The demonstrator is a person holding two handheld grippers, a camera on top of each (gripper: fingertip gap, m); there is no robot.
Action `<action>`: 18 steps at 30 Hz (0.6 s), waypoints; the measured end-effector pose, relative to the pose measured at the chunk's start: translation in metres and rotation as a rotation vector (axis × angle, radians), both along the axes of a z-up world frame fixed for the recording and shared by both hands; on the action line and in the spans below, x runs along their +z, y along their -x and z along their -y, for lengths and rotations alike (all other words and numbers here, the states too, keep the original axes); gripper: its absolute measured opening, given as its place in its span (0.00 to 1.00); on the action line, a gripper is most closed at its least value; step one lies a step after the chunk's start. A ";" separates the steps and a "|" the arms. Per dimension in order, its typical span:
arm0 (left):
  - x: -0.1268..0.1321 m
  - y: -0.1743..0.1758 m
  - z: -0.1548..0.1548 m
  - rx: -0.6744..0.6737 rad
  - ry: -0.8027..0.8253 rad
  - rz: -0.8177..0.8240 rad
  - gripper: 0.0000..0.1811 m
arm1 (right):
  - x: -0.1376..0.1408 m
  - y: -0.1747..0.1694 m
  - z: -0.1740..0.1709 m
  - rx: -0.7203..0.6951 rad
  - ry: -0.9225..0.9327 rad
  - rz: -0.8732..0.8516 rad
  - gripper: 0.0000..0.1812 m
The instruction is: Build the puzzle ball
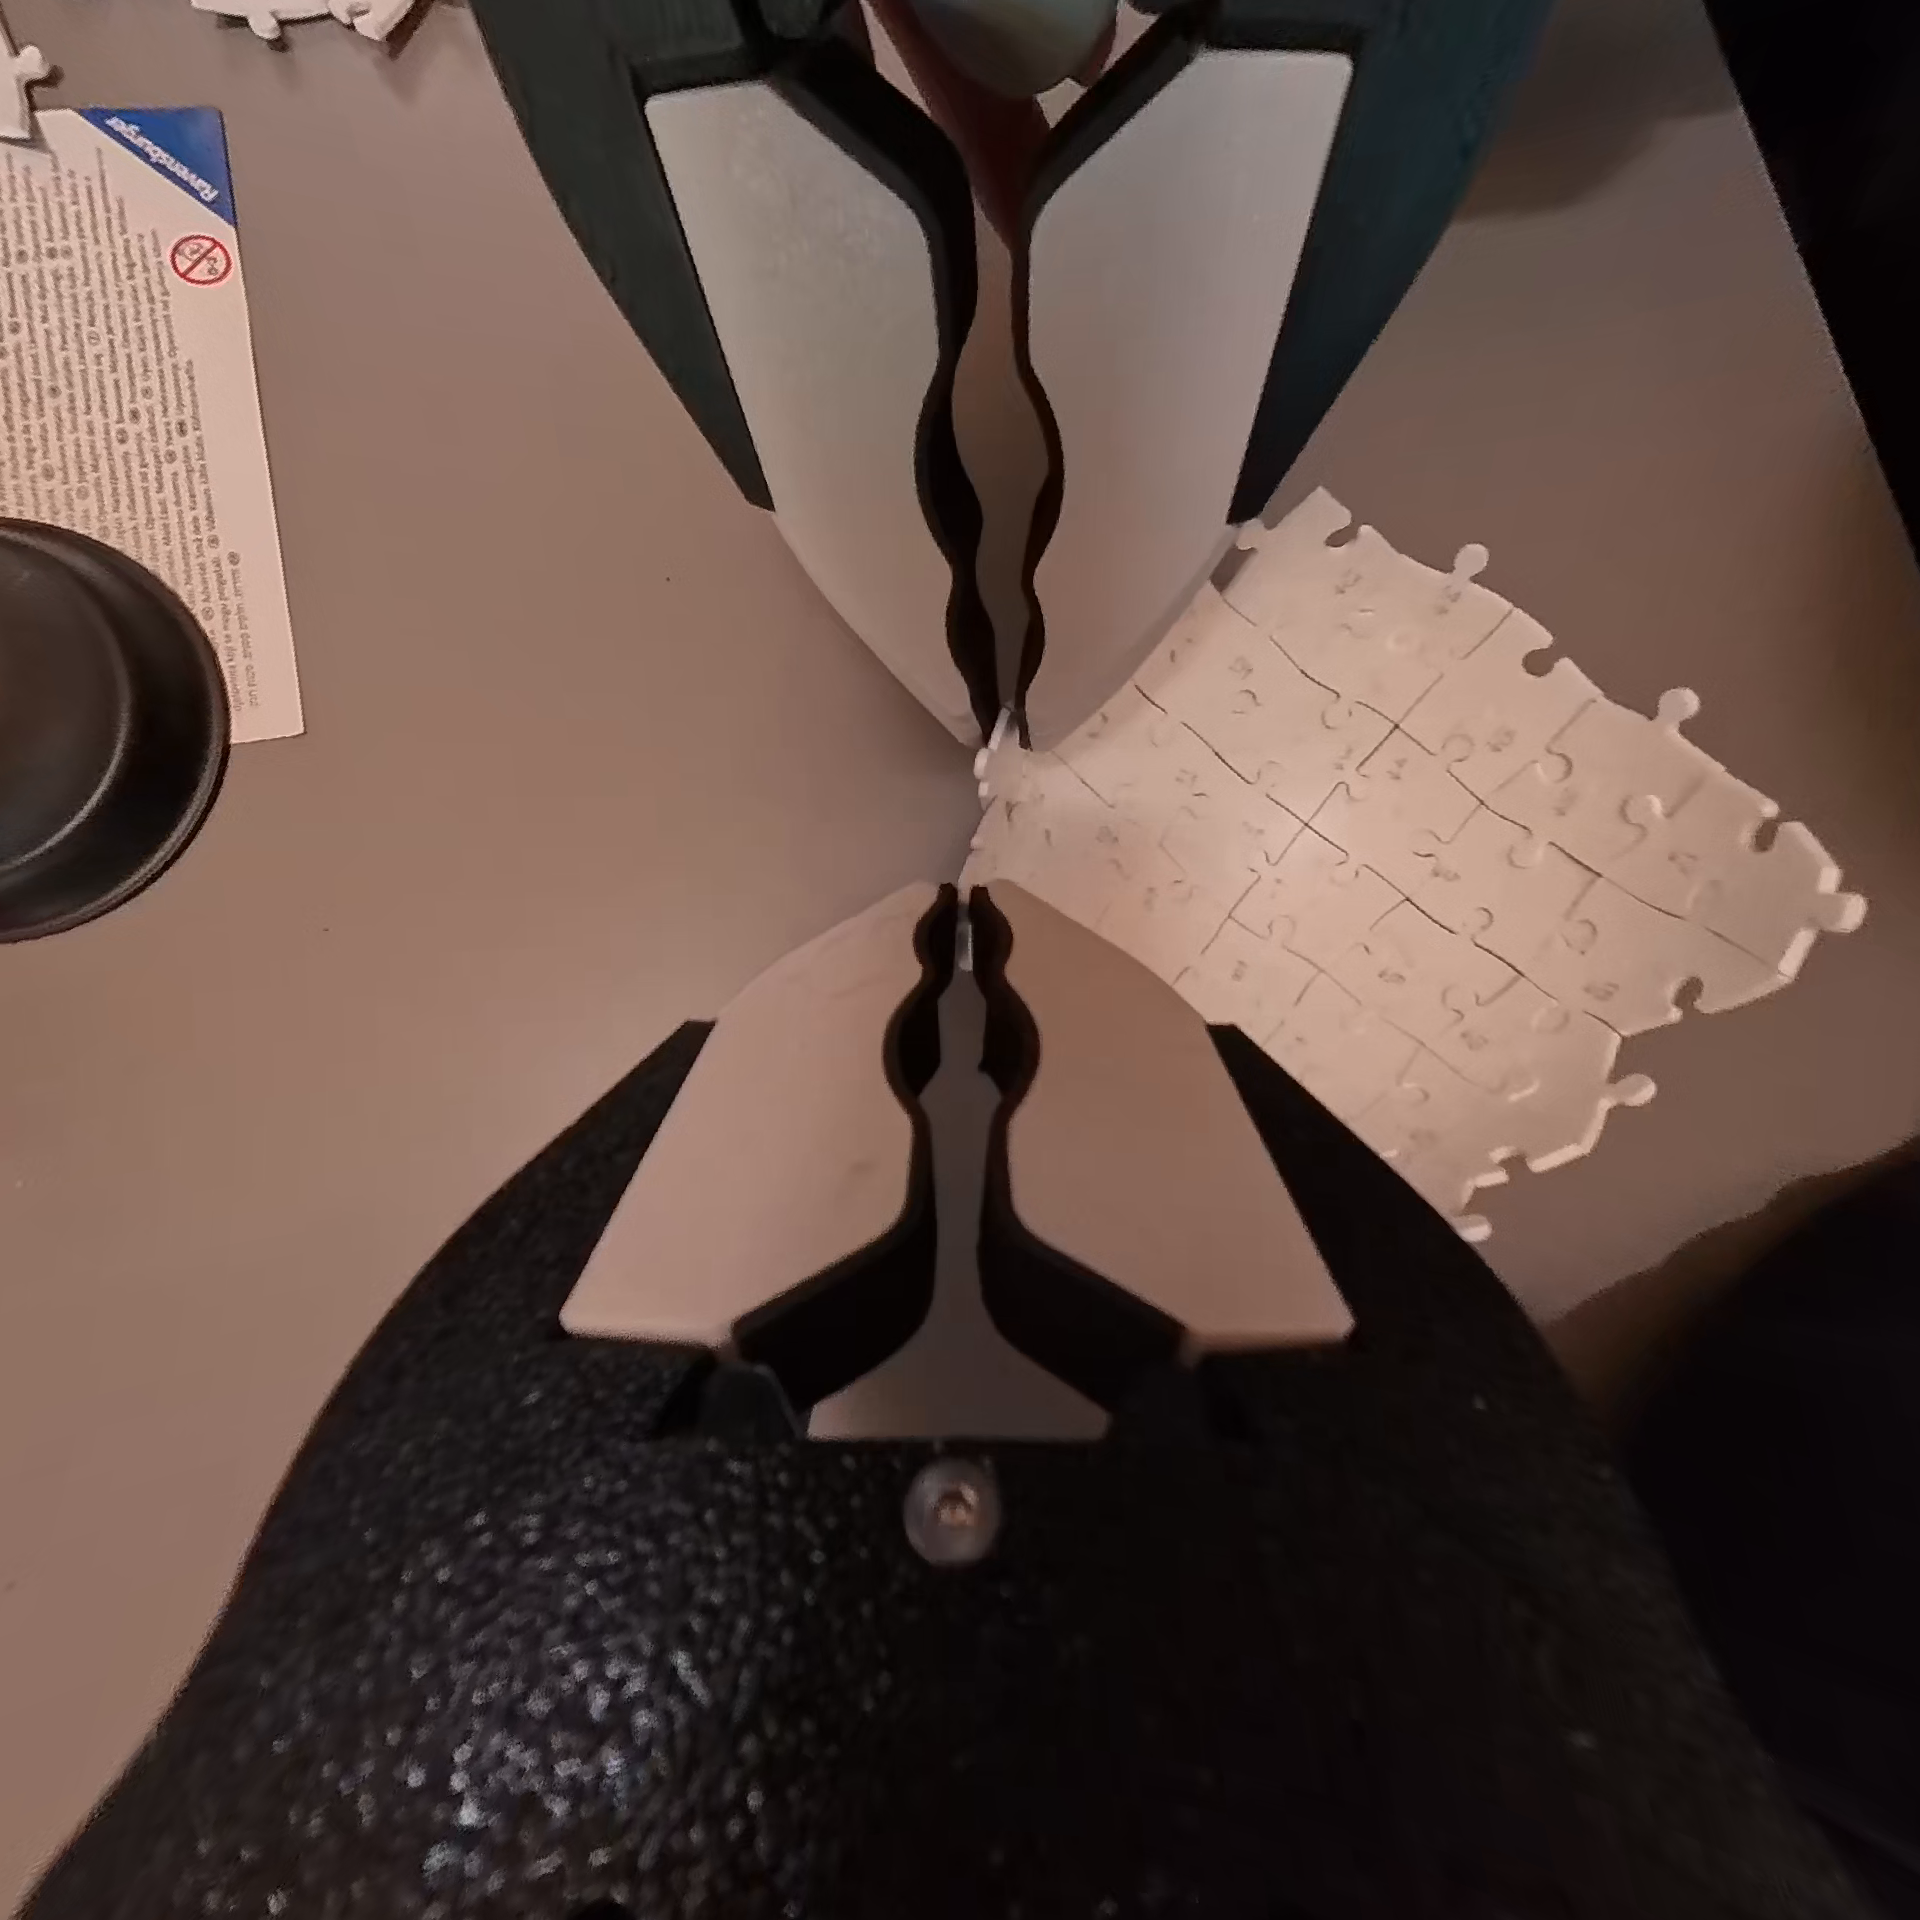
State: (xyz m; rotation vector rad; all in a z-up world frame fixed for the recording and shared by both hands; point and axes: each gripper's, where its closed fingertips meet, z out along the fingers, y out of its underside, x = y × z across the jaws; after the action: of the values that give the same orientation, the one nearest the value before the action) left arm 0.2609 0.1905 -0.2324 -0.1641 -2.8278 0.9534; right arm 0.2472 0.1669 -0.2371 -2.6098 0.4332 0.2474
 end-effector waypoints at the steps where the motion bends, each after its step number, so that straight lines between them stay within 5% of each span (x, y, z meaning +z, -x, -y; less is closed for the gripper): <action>1: 0.000 0.000 0.000 0.005 -0.004 -0.002 0.01 | 0.000 0.000 0.000 -0.001 0.002 0.000 0.03; 18: -0.004 0.002 -0.001 0.022 -0.001 -0.056 0.02 | -0.001 0.000 -0.002 -0.021 -0.013 -0.013 0.02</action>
State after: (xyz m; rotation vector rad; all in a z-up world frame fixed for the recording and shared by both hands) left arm 0.2592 0.1912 -0.2362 -0.1050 -2.7847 0.9452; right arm 0.2475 0.1687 -0.2385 -2.5911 0.4616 0.2599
